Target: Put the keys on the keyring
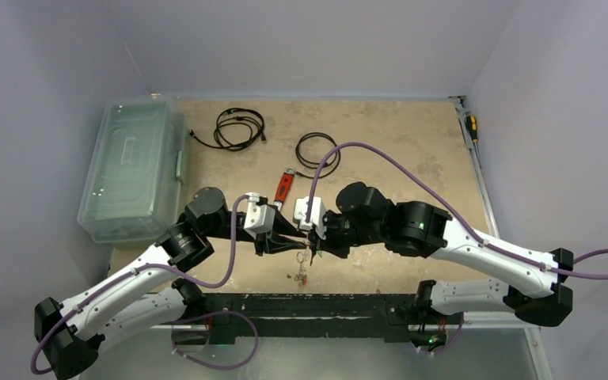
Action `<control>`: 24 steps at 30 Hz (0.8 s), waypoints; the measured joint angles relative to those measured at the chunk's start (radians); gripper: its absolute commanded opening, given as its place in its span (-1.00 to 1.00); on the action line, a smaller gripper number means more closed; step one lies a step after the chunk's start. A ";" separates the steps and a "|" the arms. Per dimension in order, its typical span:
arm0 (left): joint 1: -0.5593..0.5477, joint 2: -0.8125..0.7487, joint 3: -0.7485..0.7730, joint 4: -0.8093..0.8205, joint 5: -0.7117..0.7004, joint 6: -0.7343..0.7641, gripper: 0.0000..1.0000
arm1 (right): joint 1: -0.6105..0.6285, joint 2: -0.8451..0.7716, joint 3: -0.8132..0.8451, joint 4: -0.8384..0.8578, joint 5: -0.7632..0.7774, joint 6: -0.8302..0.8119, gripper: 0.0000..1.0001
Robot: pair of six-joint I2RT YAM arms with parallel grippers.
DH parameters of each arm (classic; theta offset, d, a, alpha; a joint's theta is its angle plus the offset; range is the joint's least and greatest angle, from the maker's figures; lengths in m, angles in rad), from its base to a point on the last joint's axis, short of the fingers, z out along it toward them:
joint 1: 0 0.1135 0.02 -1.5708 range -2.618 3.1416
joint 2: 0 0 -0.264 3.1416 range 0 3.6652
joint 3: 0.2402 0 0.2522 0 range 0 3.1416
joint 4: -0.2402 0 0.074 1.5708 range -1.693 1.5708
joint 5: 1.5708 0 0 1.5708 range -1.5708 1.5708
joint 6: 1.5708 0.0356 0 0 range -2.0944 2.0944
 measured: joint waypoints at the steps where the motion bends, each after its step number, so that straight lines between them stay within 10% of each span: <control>1: 0.000 0.000 0.000 0.006 0.001 -0.006 -0.58 | 0.000 0.000 0.000 0.000 -0.002 -0.002 -1.00; 24: -0.002 0.029 0.000 0.014 0.008 -0.022 -0.95 | 0.001 0.006 0.000 0.013 -0.017 -0.014 -1.00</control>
